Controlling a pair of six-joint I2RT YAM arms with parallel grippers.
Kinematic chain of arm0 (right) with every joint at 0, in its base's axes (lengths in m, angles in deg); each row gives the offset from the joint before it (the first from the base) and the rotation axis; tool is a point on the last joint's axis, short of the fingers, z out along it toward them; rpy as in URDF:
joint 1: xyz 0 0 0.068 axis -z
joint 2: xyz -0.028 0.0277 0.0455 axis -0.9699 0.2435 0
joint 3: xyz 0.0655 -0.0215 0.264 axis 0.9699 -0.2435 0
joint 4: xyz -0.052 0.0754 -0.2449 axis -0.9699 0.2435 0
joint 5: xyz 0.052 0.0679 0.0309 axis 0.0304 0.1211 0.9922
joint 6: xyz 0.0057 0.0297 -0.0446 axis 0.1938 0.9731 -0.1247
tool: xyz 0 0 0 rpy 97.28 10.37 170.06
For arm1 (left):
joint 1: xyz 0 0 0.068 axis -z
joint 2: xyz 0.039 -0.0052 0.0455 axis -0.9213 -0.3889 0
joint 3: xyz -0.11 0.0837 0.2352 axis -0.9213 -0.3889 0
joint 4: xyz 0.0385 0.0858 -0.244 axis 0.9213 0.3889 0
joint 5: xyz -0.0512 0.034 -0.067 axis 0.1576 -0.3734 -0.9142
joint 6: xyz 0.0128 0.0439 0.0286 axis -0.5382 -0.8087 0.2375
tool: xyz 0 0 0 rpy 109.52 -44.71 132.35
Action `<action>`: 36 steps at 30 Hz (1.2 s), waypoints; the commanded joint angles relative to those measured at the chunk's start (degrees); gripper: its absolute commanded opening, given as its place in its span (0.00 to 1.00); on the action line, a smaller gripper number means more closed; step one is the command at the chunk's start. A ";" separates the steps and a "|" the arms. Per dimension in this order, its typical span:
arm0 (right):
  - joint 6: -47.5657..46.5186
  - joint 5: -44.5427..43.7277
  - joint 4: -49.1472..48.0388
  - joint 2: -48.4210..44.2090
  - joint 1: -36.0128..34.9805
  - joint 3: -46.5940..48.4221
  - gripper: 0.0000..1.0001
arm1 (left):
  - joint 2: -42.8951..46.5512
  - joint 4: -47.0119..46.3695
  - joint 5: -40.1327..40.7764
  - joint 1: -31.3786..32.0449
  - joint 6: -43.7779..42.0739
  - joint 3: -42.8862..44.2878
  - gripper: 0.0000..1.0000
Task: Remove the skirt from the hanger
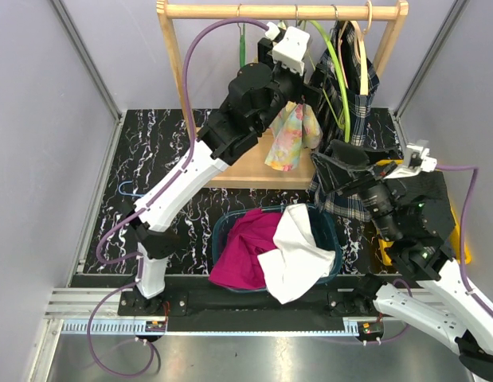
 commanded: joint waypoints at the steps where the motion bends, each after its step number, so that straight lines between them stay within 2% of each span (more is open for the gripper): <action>1: 3.62 2.13 -0.58 -1.35 -0.03 -1.43 0.90 | -1.26 -9.10 4.62 0.02 -0.47 3.28 0.99; 6: 3.19 0.20 1.00 -3.11 -0.12 -1.60 0.89 | -1.35 -10.15 7.43 -0.59 -2.23 0.20 0.99; 13: 3.27 -2.36 2.68 -4.87 -0.04 -1.34 0.92 | -1.79 -8.13 9.98 -5.07 -2.58 -2.69 0.99; 30: 4.68 -2.79 3.29 -4.87 -0.12 -1.17 0.91 | 4.54 -6.46 8.32 -4.90 -6.27 -7.71 0.99; 33: 4.77 -3.15 3.38 -5.13 -0.12 -1.25 0.91 | 5.07 -5.59 7.35 -4.90 -6.71 -7.80 0.87; 34: 4.77 -3.23 3.47 -5.22 -0.12 -1.17 0.91 | 5.24 -5.32 6.83 -4.90 -6.54 -8.06 0.78; 36: 4.86 -3.32 3.64 -5.30 -0.12 -1.16 0.91 | 5.77 -5.32 6.74 -4.73 -6.28 -8.76 0.65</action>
